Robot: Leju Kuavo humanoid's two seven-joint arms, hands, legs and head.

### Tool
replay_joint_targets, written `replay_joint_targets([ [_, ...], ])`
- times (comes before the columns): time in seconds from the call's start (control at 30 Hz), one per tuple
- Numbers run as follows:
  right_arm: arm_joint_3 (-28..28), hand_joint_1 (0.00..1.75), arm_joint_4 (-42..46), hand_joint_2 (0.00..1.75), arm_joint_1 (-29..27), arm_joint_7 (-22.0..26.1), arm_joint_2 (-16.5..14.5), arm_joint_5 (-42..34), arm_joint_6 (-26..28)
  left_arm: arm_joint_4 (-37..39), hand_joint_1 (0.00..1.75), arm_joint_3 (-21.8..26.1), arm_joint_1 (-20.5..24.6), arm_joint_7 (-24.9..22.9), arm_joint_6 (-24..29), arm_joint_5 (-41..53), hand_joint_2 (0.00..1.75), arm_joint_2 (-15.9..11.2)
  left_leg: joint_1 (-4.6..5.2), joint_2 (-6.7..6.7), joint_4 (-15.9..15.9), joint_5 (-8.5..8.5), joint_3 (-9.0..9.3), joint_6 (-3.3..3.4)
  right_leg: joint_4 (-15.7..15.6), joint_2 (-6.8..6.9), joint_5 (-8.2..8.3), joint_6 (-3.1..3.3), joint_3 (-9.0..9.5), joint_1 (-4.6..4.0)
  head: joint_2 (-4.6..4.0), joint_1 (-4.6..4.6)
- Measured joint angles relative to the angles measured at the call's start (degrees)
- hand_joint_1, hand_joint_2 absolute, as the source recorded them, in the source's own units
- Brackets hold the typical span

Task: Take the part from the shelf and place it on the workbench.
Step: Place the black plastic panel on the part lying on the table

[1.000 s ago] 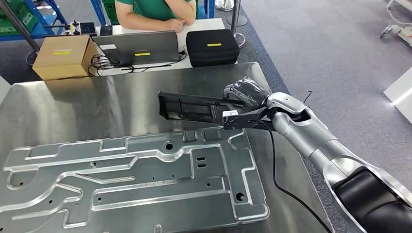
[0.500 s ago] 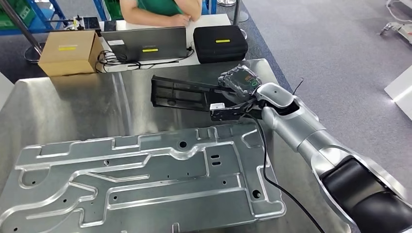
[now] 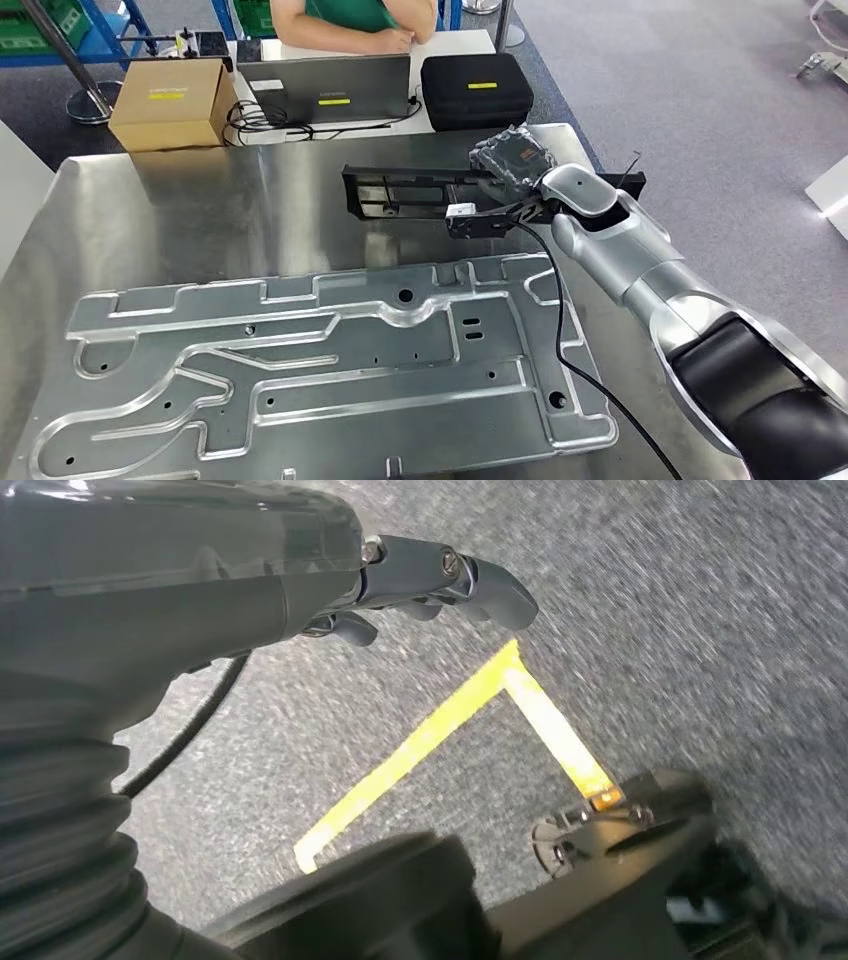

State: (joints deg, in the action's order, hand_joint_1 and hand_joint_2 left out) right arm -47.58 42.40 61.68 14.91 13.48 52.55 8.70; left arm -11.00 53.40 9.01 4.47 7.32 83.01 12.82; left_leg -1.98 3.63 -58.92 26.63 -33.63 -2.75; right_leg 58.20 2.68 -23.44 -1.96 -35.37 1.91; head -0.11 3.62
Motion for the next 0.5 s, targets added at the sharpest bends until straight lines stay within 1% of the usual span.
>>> replay_joint_targets([
  [0.03, -0.05, 1.75, -0.14, 1.75, 0.08, -0.02, 0.03, 0.03, -0.01, 0.01, 0.00, -0.18, 0.05, 0.07, 0.00, 0.02, 1.75, -0.05, 0.05, -0.09, 0.01, -0.20, -0.08, 1.04, 0.07, -0.26, 0.15, -0.26, -0.04, 0.09, 0.00, -0.02],
  [0.07, -0.07, 1.75, -0.26, 1.75, 0.18, -0.04, 0.01, 0.04, -0.01, 0.01, 0.00, -0.36, 0.14, 0.11, 0.01, 0.05, 1.75, -0.05, 0.15, -0.09, -0.01, -0.37, -0.04, 1.70, 0.08, -0.47, 0.14, -0.48, -0.23, 0.31, 0.00, -0.02],
  [0.1, -0.06, 1.75, -0.37, 1.75, 0.27, -0.05, -0.16, 0.04, -0.01, 0.01, 0.00, -0.51, 0.28, 0.14, 0.01, 0.08, 1.75, -0.06, 0.23, -0.07, 0.00, -0.53, 0.04, 2.25, 0.67, -0.70, -0.27, -0.54, -0.66, 0.49, 0.00, -0.02],
  [0.13, -0.04, 1.75, -0.50, 1.75, 0.36, -0.09, -0.47, 0.04, -0.01, 0.01, 0.00, -0.61, 0.41, 0.15, 0.01, 0.11, 1.75, -0.08, 0.28, -0.05, 0.05, -0.66, 0.11, 2.70, 2.42, -0.93, -1.26, -0.47, -1.58, 0.60, 0.00, -0.02],
  [0.17, -0.02, 1.75, -0.63, 1.75, 0.44, -0.13, -0.94, 0.04, -0.01, 0.01, 0.00, -0.67, 0.49, 0.15, 0.01, 0.13, 1.75, -0.08, 0.37, -0.06, 0.10, -0.73, 0.18, 3.03, 5.43, -1.10, -2.71, -0.32, -3.06, 0.56, 0.00, -0.02],
  [0.23, 0.01, 1.75, -0.95, 1.75, 0.54, -0.20, -2.20, 0.04, -0.01, 0.01, 0.00, -0.71, 0.51, 0.16, 0.02, 0.14, 1.75, -0.09, 0.71, -0.18, 0.10, -0.64, 0.25, 3.41, 13.69, -1.48, -5.60, 0.21, -7.05, 0.14, 0.00, -0.02],
  [0.27, 0.02, 1.75, -1.13, 1.75, 0.54, -0.21, -2.85, 0.04, -0.01, 0.01, 0.00, -0.72, 0.46, 0.16, 0.03, 0.15, 1.75, -0.09, 0.95, -0.24, 0.10, -0.54, 0.37, 3.58, 16.70, -1.62, -6.10, 0.57, -8.67, -0.15, 0.00, -0.02],
  [0.3, 0.02, 1.75, -1.33, 1.75, 0.53, -0.22, -3.43, 0.04, -0.01, 0.01, 0.00, -0.72, 0.38, 0.17, 0.03, 0.15, 1.75, -0.09, 1.24, -0.29, 0.10, -0.39, 0.55, 3.80, 17.83, -1.71, -5.58, 1.10, -9.48, -0.52, 0.00, -0.02],
  [0.33, 0.05, 1.75, -1.50, 1.75, 0.53, -0.23, -3.97, 0.04, -0.01, 0.01, 0.00, -0.72, 0.24, 0.19, 0.04, 0.15, 1.75, -0.10, 1.57, -0.33, 0.10, -0.20, 0.81, 4.03, 16.60, -1.73, -3.97, 1.88, -9.20, -1.00, 0.00, -0.02],
  [0.37, 0.09, 1.75, -1.64, 1.75, 0.58, -0.23, -4.45, 0.04, -0.01, 0.01, 0.00, -0.72, 0.05, 0.24, 0.05, 0.14, 1.75, -0.09, 1.89, -0.37, 0.10, 0.02, 1.12, 4.26, 13.32, -1.58, -1.58, 2.97, -8.00, -1.63, 0.00, -0.02],
  [0.4, 0.16, 1.75, -1.76, 1.75, 0.67, -0.24, -4.87, 0.03, 0.00, 0.01, 0.00, -0.72, -0.23, 0.31, 0.06, 0.12, 1.75, -0.02, 2.08, -0.41, 0.18, 0.25, 1.35, 4.45, 9.73, -0.91, 0.38, 4.32, -6.55, -2.33, 0.00, -0.01],
  [0.43, 0.22, 1.75, -1.88, 1.75, 0.77, -0.24, -5.28, 0.02, 0.00, 0.04, 0.00, -0.72, -0.48, 0.37, 0.07, 0.07, 1.75, 0.08, 2.38, -0.48, 0.18, 0.45, 1.47, 4.50, 6.50, -0.15, 1.88, 5.41, -5.28, -3.05, 0.00, 0.00],
  [0.47, 0.26, 1.75, -1.99, 1.75, 0.84, -0.25, -5.61, 0.02, 0.00, 0.08, 0.00, -0.72, -0.69, 0.48, 0.08, 0.02, 1.75, 0.16, 2.43, -0.56, 0.23, 0.59, 1.46, 4.45, 4.31, 0.45, 2.48, 6.21, -4.37, -3.60, 0.00, -0.04],
  [0.5, 0.29, 1.75, -2.09, 1.75, 0.89, -0.26, -5.86, 0.03, 0.02, 0.11, 0.00, -0.71, -0.83, 0.65, 0.07, -0.02, 1.75, 0.20, 2.43, -0.65, 0.37, 0.64, 1.39, 4.33, 3.37, 0.78, 2.25, 6.58, -3.93, -3.89, 0.00, -0.08],
])
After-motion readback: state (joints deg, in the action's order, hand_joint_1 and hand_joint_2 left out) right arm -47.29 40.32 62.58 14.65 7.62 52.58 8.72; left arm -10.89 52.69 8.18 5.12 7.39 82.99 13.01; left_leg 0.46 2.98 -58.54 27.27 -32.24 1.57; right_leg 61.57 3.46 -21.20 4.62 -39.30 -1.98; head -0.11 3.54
